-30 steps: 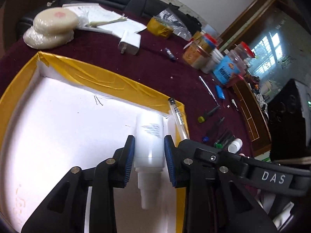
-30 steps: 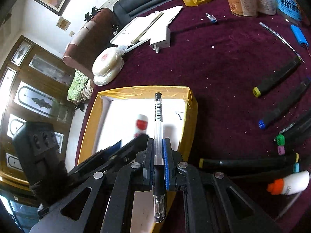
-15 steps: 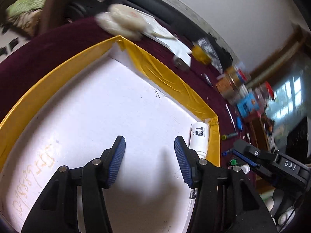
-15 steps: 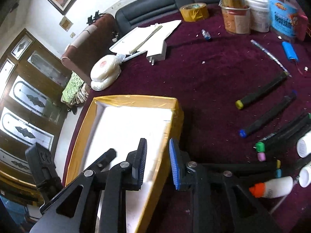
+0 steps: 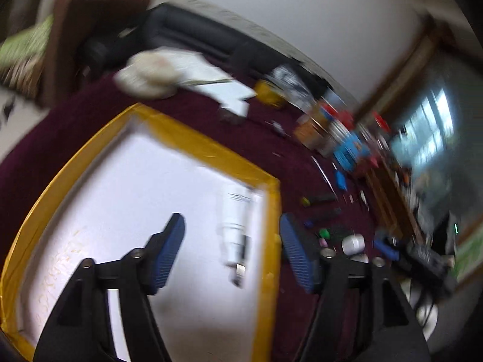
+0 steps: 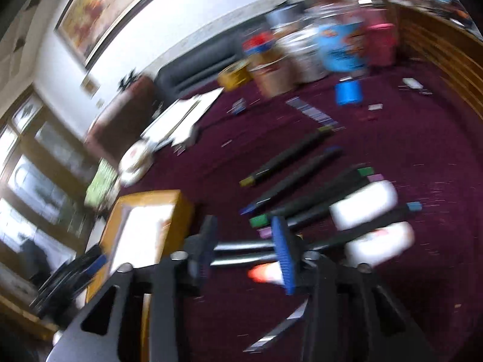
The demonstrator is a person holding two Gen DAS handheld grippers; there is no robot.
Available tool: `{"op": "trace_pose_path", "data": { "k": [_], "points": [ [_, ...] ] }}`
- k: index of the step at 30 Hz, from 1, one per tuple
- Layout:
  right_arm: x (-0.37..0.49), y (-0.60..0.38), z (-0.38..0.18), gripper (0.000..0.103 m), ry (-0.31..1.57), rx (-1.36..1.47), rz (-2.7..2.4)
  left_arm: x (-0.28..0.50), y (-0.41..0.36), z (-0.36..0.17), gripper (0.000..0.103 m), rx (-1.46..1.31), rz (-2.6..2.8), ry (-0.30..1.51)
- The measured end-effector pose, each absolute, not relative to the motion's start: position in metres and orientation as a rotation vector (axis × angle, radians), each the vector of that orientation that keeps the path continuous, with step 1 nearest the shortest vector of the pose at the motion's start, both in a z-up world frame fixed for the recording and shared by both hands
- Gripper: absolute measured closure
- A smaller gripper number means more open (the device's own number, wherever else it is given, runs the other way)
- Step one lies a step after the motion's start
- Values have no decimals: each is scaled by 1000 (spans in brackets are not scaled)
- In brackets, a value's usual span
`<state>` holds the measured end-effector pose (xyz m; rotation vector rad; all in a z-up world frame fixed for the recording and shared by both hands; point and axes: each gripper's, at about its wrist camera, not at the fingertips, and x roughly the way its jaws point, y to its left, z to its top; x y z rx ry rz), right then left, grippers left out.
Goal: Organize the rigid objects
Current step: 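Grasp a yellow-capped black marker with left tool while right tool moves toward the markers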
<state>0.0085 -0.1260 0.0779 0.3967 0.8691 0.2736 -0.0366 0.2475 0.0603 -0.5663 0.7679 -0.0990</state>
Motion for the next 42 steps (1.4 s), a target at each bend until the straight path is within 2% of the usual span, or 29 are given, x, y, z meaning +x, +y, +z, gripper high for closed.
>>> {"op": "trace_pose_path", "data": {
  "k": [5, 10, 14, 18, 19, 21, 25, 29, 32, 38, 42],
  "points": [
    [9, -195, 60, 65, 819, 511, 154, -31, 169, 81, 34, -297, -229, 810],
    [6, -240, 32, 65, 787, 582, 74, -9, 82, 62, 34, 69, -289, 890],
    [5, -254, 11, 65, 789, 627, 62, 9, 45, 49, 34, 270, -286, 892],
    [8, -265, -1, 65, 817, 685, 90, 29, 21, 22, 34, 441, -335, 969],
    [7, -265, -1, 65, 820, 683, 92, 32, 17, 16, 34, 452, -355, 1010],
    [6, -263, -2, 64, 823, 674, 97, 29, 11, 14, 41, 466, -379, 1031],
    [3, -259, -2, 58, 823, 655, 111, 18, 7, 10, 41, 323, -536, 1163],
    [0, -255, -2, 56, 826, 633, 116, -5, 3, 16, 41, 257, -646, 1215],
    [-1, -254, -2, 56, 826, 630, 118, -12, 5, 29, 41, 235, -658, 1178],
    [-1, -255, -3, 56, 824, 631, 118, 23, 19, 47, 41, 455, -395, 990],
    [-1, -253, -2, 56, 824, 616, 114, 44, 16, 18, 40, 599, -383, 1051]
  ]
}}
